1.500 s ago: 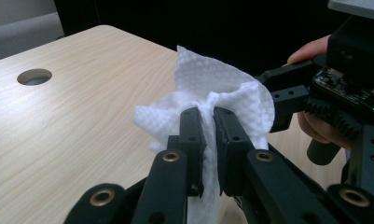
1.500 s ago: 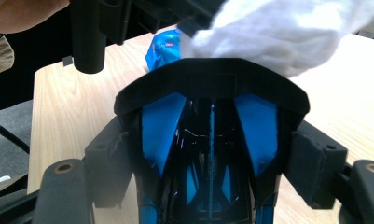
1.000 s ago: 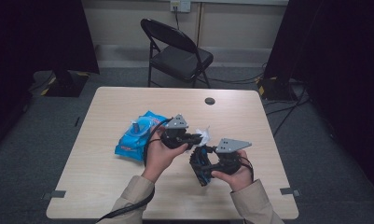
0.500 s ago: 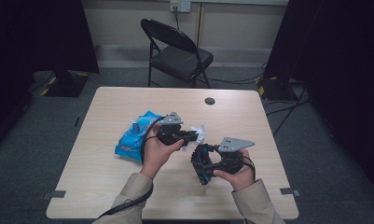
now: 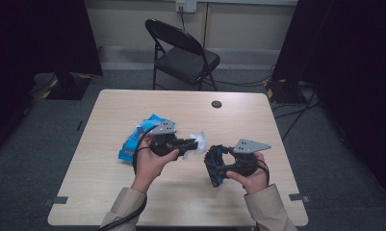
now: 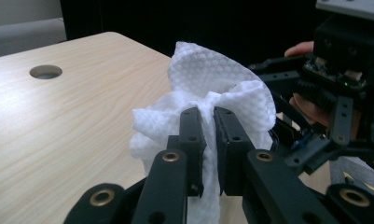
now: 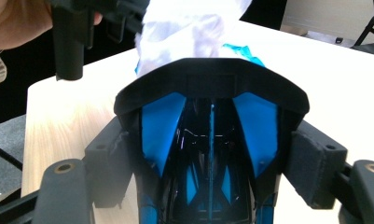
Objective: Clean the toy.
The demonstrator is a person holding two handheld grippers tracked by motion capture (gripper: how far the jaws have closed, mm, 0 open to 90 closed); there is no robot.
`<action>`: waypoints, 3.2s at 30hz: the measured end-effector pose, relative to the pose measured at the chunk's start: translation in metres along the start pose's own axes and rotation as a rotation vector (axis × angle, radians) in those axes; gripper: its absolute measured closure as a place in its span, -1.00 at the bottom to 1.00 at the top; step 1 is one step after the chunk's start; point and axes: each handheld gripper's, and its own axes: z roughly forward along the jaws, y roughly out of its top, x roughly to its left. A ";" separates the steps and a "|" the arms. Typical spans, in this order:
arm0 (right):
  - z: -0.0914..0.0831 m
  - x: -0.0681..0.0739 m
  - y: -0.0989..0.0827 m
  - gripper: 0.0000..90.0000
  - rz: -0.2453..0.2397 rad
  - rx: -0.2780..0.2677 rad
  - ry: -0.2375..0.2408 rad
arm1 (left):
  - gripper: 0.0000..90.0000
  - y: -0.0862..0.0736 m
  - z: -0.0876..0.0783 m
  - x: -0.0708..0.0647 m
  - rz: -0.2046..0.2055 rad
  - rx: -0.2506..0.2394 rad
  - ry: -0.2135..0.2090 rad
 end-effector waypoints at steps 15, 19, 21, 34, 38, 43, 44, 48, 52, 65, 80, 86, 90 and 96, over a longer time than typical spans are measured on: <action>0.000 0.003 0.004 -0.43 0.001 -0.024 0.002 | 0.84 -0.022 0.018 -0.007 -0.014 0.047 -0.044; 0.000 0.003 0.002 -0.43 0.008 -0.023 0.000 | 0.84 -0.027 0.022 -0.009 -0.017 0.062 -0.051; 0.001 0.003 0.002 -0.43 0.009 -0.021 -0.001 | 0.84 -0.029 0.024 -0.010 -0.021 0.064 -0.053; 0.000 0.003 0.005 -0.43 0.020 -0.038 -0.001 | 0.84 -0.050 0.037 -0.017 -0.031 0.103 -0.068; 0.000 0.003 0.005 -0.43 0.021 -0.040 -0.003 | 0.84 -0.054 0.041 -0.018 -0.028 0.119 -0.071; 0.000 0.003 0.005 -0.43 0.024 -0.046 0.002 | 0.84 -0.059 0.046 -0.020 -0.028 0.139 -0.073; 0.001 0.003 0.005 -0.43 0.024 -0.047 0.003 | 0.84 -0.061 0.047 -0.020 -0.028 0.149 -0.078; 0.000 0.003 0.006 -0.43 0.029 -0.050 0.002 | 0.84 -0.069 0.051 -0.022 -0.026 0.169 -0.084; -0.001 0.003 0.006 -0.43 0.033 -0.057 0.003 | 0.84 -0.077 0.055 -0.023 -0.024 0.198 -0.087; -0.004 0.003 0.009 -0.43 0.032 -0.073 0.008 | 0.83 -0.089 0.065 -0.025 -0.023 0.241 -0.088; -0.005 -0.001 0.005 -0.43 0.044 -0.071 0.002 | 0.83 -0.039 0.010 0.004 -0.030 0.076 0.010; -0.001 0.002 0.005 -0.43 0.032 -0.058 0.015 | 0.83 -0.020 0.004 0.006 -0.030 0.005 0.004; 0.000 0.002 0.004 -0.43 0.034 -0.057 0.021 | 0.84 -0.013 0.004 0.004 -0.030 -0.018 -0.002; 0.003 0.005 0.004 -0.43 0.027 -0.050 0.030 | 0.84 -0.013 0.015 -0.003 -0.013 0.008 -0.028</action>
